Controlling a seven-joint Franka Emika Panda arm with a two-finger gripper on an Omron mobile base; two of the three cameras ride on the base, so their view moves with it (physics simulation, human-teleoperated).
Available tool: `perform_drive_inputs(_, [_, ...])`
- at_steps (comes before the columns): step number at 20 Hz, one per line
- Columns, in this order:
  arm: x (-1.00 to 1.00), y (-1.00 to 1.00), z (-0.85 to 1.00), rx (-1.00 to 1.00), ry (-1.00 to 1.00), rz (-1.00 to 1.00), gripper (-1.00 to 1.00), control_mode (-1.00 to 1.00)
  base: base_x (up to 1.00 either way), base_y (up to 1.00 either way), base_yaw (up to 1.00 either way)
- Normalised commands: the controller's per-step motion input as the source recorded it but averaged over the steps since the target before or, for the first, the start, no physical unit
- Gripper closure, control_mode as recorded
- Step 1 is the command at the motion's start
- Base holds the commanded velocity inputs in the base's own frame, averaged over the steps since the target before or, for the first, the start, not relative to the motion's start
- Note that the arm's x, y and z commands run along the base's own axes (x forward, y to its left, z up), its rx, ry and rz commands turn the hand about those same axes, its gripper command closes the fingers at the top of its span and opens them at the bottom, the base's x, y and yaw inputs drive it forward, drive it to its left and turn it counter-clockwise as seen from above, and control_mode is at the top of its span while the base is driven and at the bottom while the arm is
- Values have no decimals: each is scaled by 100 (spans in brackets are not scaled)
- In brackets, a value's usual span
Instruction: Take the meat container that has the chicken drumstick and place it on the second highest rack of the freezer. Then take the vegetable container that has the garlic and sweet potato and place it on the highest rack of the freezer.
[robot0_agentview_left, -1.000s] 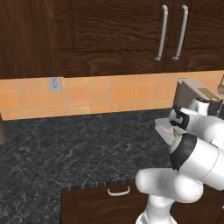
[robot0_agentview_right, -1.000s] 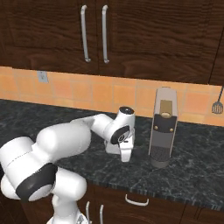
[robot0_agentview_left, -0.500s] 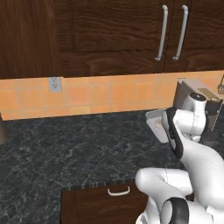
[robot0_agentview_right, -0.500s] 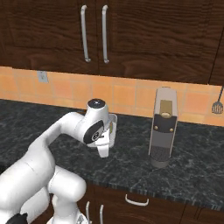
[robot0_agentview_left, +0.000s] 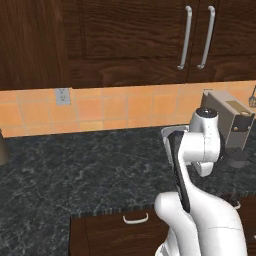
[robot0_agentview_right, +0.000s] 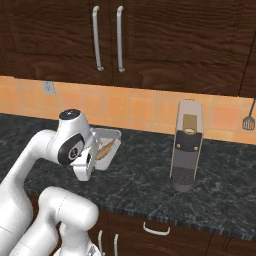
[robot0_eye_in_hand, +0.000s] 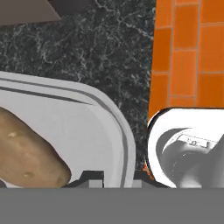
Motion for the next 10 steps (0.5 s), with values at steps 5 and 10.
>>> perform_drive_inputs(5, [-61,5,12,6,-9,-18,100,-100,0,0,0])
perform_drive_inputs(10, [-67,0,31,-4,-13,6,100,-100,0,0,0])
